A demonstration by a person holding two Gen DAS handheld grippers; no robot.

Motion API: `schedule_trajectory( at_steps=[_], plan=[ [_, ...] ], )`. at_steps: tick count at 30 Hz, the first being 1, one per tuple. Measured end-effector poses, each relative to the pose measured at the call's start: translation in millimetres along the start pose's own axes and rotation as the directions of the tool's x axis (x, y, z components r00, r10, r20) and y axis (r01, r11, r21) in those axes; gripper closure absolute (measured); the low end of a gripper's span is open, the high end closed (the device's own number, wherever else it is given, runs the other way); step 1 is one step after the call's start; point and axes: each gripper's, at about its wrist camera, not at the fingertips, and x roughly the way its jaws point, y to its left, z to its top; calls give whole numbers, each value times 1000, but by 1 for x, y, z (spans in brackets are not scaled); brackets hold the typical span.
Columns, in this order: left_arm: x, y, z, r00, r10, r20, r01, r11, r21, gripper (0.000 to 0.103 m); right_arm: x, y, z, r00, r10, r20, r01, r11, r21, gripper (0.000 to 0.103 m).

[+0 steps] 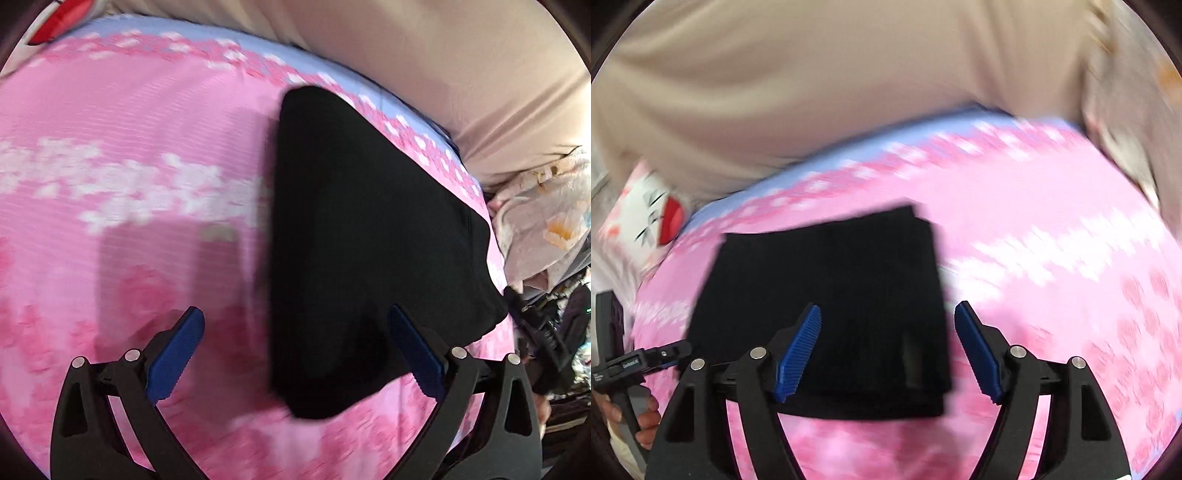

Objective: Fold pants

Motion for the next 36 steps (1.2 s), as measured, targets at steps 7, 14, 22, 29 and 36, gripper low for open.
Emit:
schedule_trajectory(
  at_steps=[7,14,22,29,36],
  plan=[
    [22,-31,10,995,93,44,-96,992,78,6,46,-41,-19,966,243,-93,-218,952,216,28],
    [0,-38,30,997,39,60,-42,998,39,70,42,-23,-10,956,288,-55,-276,947,165,67],
    [-110,-65,36,974,-12,225,-23,988,151,68,-50,29,41,896,426,121,-427,904,-18,69],
    [-72,-11,-30,973,186,135,-202,972,117,44,-19,-10,-36,945,320,-63,-314,945,85,60],
    [-113,-14,-31,931,229,286,-267,958,103,35,-60,-40,-29,982,159,100,-169,980,103,71]
  ],
)
